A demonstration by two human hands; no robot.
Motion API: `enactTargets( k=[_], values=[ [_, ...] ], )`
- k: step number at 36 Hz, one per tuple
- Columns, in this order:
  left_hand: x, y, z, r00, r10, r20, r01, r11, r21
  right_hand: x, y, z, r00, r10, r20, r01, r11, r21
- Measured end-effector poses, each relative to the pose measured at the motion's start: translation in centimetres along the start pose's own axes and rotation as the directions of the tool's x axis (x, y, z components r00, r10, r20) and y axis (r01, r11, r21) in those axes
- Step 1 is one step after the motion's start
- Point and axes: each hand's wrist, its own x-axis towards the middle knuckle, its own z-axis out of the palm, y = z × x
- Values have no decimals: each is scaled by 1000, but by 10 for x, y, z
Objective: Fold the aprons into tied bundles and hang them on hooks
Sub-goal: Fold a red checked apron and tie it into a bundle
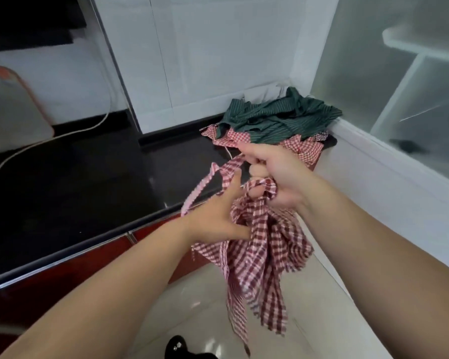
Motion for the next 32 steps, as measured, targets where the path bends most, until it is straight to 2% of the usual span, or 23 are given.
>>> enactTargets(
  k=[2,4,6,9,11,13,15,19,22,24,25,27,28,29,30,31,32],
  values=[
    [10,-5,14,1000,21,-8,-18,975,220,-5,1,-1,998,50,26,-48,998,-51],
    [15,-4,26,999,-37,-36,48,934,353,-9,3,-6,997,72,38,-68,993,-97],
    [17,0,36,999,-18,-30,27,935,352,-15,3,-12,997,78,17,-75,986,-148],
    [20,-1,42,995,81,-60,-65,970,233,-19,2,-33,994,90,-57,-99,982,-161],
    [25,-7,40,988,19,-156,9,984,177,-22,2,-51,978,104,-182,-146,960,-239],
    [26,-10,27,934,-126,-335,159,985,73,-25,3,-68,939,139,-313,-245,912,-329],
    [27,-12,16,855,-239,-460,240,969,-56,-29,9,-80,902,219,-373,-351,874,-337],
    [28,-5,5,756,-364,-544,352,927,-131,-29,28,-90,840,295,-456,-506,730,-459],
    [32,-24,-11,652,-500,-570,569,820,-69,-24,35,-94,812,171,-557,-528,623,-578],
    [28,-44,-28,530,-588,-611,692,716,-89,-24,35,-102,759,-18,-650,-509,606,-611],
    [24,-54,-38,463,-632,-622,730,670,-138,-22,36,-110,702,-99,-705,-468,682,-562],
    [12,-68,-52,343,-695,-632,747,610,-265,-27,33,-121,602,-216,-769,-393,758,-521],
    [8,-74,-56,310,-726,-614,730,595,-335,-25,30,-124,544,-269,-795,-365,777,-513],
    [6,-77,-57,329,-741,-586,704,606,-371,-23,24,-123,518,-257,-816,-275,853,-444],
    [1,-74,-57,368,-732,-573,665,638,-389,-17,22,-120,549,-257,-796,-193,887,-420],
    [-4,-67,-56,427,-719,-548,645,667,-373,-9,17,-117,601,-205,-772,-52,954,-294],
    [-6,-64,-51,493,-705,-509,651,687,-322,-4,12,-113,715,-104,-691,118,993,-27]
  ],
)
